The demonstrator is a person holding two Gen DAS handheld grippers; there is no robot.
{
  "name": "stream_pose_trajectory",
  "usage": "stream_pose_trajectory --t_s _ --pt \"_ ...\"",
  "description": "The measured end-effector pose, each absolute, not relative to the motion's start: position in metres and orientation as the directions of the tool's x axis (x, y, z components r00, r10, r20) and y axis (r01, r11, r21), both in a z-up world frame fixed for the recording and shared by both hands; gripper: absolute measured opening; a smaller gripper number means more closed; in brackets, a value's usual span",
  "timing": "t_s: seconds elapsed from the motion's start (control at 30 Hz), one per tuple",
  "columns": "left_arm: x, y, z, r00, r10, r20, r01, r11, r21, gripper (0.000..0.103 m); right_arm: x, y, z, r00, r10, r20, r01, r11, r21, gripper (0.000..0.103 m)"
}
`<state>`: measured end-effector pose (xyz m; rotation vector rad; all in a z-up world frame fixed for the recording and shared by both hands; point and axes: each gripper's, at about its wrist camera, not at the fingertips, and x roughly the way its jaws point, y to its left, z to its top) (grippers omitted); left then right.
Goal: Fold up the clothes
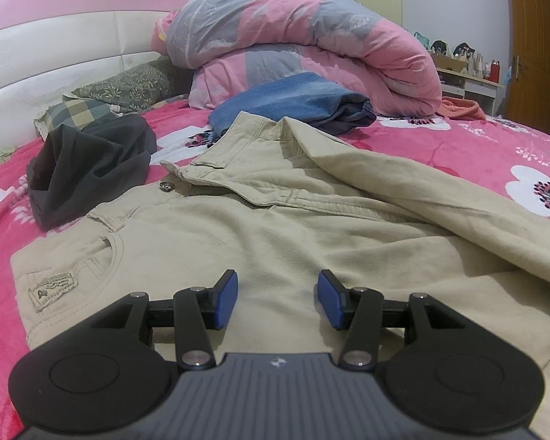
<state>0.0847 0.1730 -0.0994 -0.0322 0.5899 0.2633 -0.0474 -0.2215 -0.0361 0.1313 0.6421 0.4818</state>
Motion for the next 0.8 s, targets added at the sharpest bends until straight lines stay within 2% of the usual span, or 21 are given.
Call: stream_pose_trajectory --t_s 0.23,0.33,0.4,0.53,0.7,0.73,0.8 --pt "0.085 0.172 -0.1 0.798 0.241 -0.552 -0.257 0.965 0.05 0.051 -0.06 -0.257 -0.064 0.665 0.584 -0.465 -0.145 0.712 0.687 0.059" --pt "0.085 0.172 -0.1 0.798 0.241 -0.552 -0.256 0.965 0.051 0.051 -0.054 -0.262 -0.08 0.658 0.604 -0.449 -0.06 0.636 0.769 0.059" --pt "0.085 0.172 -0.1 0.799 0.241 -0.551 -0.256 0.965 0.05 0.051 -0.05 -0.26 -0.076 0.675 0.588 -0.447 -0.059 0.646 0.761 0.059" --pt "0.085 0.173 -0.1 0.8 0.239 -0.551 -0.257 0.965 0.046 0.051 -0.043 -0.236 -0.06 0.699 0.494 -0.517 -0.111 0.789 0.604 0.059" --pt "0.085 0.174 -0.1 0.801 0.236 -0.55 -0.256 0.966 0.04 0.051 -0.064 -0.21 -0.043 0.755 0.301 -0.583 -0.185 0.95 0.251 0.058" --pt "0.085 0.174 -0.1 0.802 0.236 -0.549 -0.256 0.966 0.04 0.051 -0.069 -0.204 -0.044 0.758 0.267 -0.595 -0.204 0.964 0.174 0.056" --pt "0.085 0.174 -0.101 0.802 0.235 -0.549 -0.256 0.966 0.039 0.051 -0.076 -0.19 -0.048 0.756 0.214 -0.619 -0.255 0.967 0.023 0.045"
